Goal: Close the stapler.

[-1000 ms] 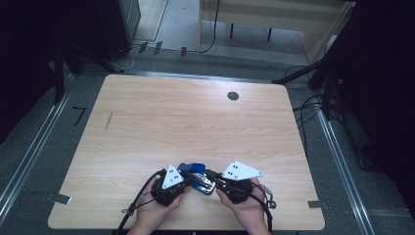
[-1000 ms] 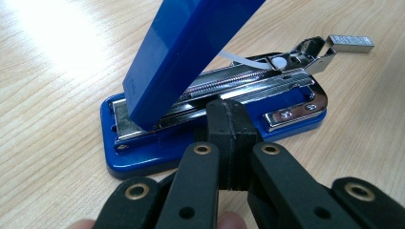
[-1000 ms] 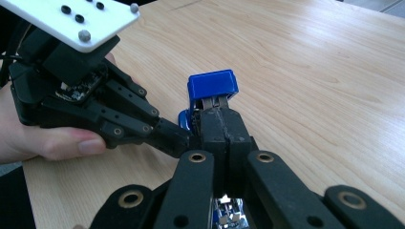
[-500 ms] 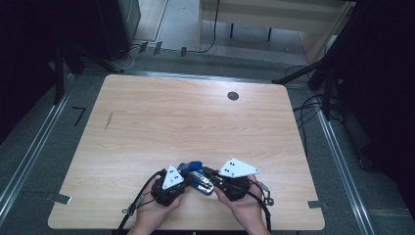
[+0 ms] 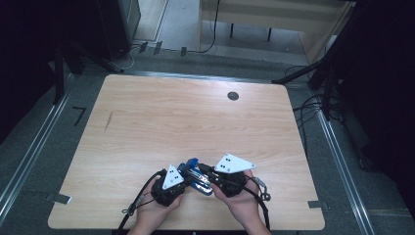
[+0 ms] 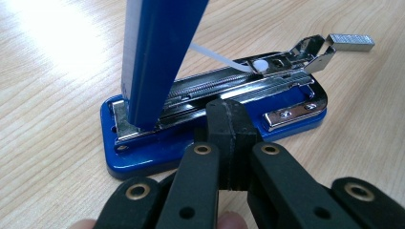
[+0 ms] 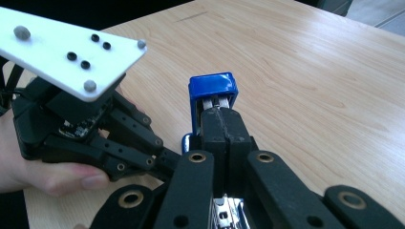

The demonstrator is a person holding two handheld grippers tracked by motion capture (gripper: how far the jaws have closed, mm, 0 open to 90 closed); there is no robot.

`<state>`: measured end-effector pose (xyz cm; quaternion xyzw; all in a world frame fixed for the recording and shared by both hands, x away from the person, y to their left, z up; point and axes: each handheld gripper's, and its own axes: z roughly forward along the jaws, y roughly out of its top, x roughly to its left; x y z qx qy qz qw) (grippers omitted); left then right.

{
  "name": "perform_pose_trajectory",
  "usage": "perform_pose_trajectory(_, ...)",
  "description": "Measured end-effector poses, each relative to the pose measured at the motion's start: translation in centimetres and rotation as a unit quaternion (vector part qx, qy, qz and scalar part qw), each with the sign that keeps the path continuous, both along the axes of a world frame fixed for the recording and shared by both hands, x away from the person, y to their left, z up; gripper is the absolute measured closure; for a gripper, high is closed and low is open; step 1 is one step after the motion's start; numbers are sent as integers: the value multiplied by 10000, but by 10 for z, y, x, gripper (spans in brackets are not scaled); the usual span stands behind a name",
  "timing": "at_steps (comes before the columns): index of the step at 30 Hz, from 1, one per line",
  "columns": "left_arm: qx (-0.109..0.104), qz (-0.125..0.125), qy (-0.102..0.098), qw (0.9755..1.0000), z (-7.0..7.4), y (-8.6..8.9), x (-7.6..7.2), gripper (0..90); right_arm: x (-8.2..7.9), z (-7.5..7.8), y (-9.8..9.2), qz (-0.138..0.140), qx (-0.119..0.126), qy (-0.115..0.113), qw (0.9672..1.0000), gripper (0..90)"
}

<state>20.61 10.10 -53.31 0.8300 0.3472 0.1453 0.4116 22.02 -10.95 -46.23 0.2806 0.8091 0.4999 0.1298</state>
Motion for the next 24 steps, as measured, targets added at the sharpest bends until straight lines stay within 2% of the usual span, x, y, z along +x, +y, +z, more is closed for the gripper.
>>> perform_pose_trajectory(24, 21, 9, -51, 10000, 0, -1, -1, 900, 9, 9, 20, 86, -55, -100, 9999, 900)
